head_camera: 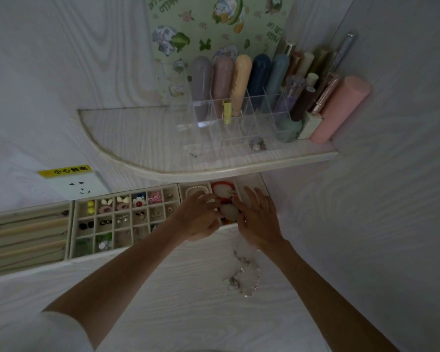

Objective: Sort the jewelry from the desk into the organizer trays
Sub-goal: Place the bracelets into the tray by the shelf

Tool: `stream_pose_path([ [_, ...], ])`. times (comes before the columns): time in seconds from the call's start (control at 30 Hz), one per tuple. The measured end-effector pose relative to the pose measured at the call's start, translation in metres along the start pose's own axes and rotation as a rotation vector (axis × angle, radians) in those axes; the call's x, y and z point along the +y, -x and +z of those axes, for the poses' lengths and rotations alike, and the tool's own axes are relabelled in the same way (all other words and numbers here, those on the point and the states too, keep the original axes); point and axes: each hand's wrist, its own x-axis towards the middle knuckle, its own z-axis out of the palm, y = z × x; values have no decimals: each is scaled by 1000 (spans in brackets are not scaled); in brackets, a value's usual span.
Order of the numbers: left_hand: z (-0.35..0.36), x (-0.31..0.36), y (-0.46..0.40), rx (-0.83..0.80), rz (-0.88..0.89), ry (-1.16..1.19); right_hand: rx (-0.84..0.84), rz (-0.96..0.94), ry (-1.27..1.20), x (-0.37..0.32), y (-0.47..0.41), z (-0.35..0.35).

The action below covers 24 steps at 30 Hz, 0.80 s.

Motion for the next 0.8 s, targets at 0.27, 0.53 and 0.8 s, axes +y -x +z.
stream_pose_path([
  [0.27, 10, -2, 3, 4, -21, -9, 155, 55, -17, 1, 9, 3],
  [0.53, 8, -4, -1, -18, -35, -38, 138, 112, 39, 10, 34, 20],
  [0.8, 7, 4, 0, 52, -70, 74, 187, 110, 39, 4, 28, 15],
])
